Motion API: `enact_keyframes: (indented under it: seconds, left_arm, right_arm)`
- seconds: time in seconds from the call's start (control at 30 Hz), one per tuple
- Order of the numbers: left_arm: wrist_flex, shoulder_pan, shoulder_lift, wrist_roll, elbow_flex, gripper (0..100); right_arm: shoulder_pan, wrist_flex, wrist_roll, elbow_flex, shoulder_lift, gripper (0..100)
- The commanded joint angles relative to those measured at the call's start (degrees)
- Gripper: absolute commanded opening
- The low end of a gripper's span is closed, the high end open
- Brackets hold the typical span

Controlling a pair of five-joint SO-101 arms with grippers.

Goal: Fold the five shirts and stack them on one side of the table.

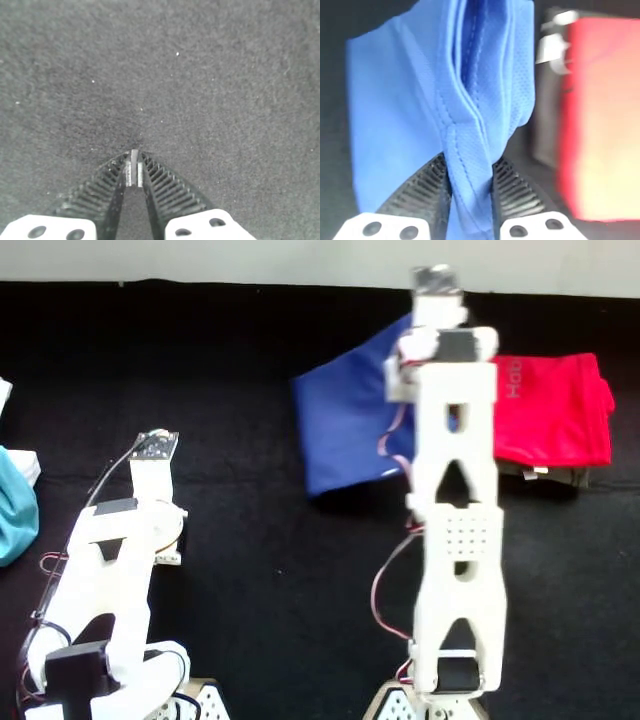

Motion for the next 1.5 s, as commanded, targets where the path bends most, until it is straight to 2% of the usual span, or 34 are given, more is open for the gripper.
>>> enact_keyframes:
  seconds: [0.0,0.23,0.47,0.57,0.73,1.07,1.27,1.47]
  left_arm:
    - [-2.29,-1.10,-0.22,0.35,-0.13,1]
    - [-2.29,-1.10,-0.22,0.35,-0.13,1]
    - [-2.29,-1.10,-0.22,0.35,-0.04,1]
    - [-2.29,-1.10,-0.22,0.35,-0.04,1]
    - [-2.29,-1.10,-0.22,0.35,-0.04,1]
    - [-2.29,-1.10,-0.22,0.35,-0.04,1]
    - [-2.29,-1.10,-0.22,0.35,-0.04,1]
    - [-2.29,-1.10,-0.22,0.35,-0.04,1]
  right_arm:
    - [6.02,0.48,3.87,-2.51,-6.55,0.5]
    - [11.82,-1.27,7.82,3.38,0.66,0.5]
    - [14.73,-6.46,8.00,2.68,9.54,0.5]
    - [13.76,-5.14,8.09,-0.66,7.78,0.5]
    - [9.63,-0.31,14.15,-6.73,2.07,0.5]
    - [7.25,0.31,15.30,-7.60,-15.78,0.5]
    - [10.59,0.31,19.69,-7.52,-19.82,0.5]
    - [18.59,-1.80,22.86,-1.45,-15.87,0.5]
